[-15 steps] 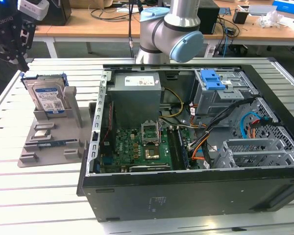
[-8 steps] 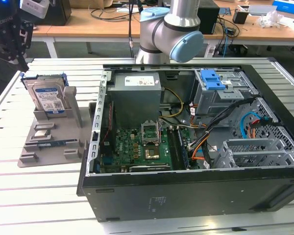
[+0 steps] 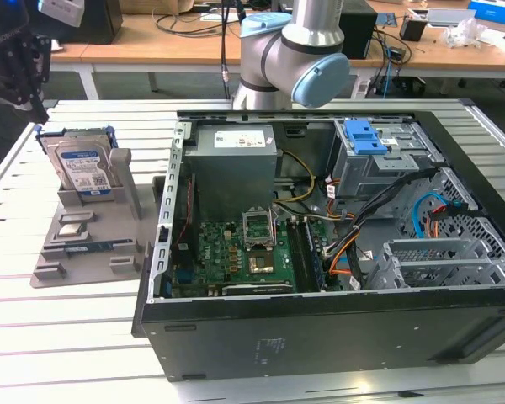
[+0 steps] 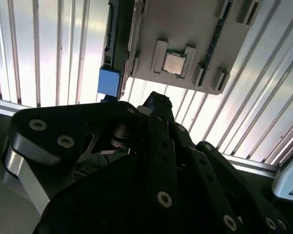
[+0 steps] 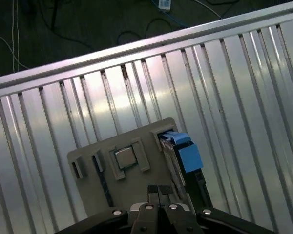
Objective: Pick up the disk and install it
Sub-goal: 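Pick up the disk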
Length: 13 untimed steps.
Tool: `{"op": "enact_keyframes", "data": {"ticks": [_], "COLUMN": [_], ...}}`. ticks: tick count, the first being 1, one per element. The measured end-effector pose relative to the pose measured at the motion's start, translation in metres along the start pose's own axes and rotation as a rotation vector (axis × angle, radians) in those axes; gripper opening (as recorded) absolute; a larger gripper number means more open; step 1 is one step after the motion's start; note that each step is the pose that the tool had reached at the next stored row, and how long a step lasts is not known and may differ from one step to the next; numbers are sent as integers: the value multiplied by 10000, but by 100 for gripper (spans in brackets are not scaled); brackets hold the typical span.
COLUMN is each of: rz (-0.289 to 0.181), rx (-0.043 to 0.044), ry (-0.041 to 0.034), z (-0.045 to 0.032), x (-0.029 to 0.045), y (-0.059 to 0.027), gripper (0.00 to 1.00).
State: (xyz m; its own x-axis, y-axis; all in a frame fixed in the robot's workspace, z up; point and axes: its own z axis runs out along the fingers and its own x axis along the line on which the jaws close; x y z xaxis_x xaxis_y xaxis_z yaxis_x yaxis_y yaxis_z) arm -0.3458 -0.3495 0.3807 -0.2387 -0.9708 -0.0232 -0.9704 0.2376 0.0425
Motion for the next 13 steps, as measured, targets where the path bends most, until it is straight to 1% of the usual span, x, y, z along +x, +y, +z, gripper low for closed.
{"op": "enact_keyframes", "data": {"ticks": [2,4,6,8,13], "rz": [-627,-1038,-2372,-2745,-2809], "rx": [-14,-24,-55,-63,-65], "ry": [26,44,101,116,119], "z": [0,0,1,1,1], "x": [0,-1,-1,-1,-1], "y": [0,0,0,0,0], "gripper": [11,11,11,11,11]}}
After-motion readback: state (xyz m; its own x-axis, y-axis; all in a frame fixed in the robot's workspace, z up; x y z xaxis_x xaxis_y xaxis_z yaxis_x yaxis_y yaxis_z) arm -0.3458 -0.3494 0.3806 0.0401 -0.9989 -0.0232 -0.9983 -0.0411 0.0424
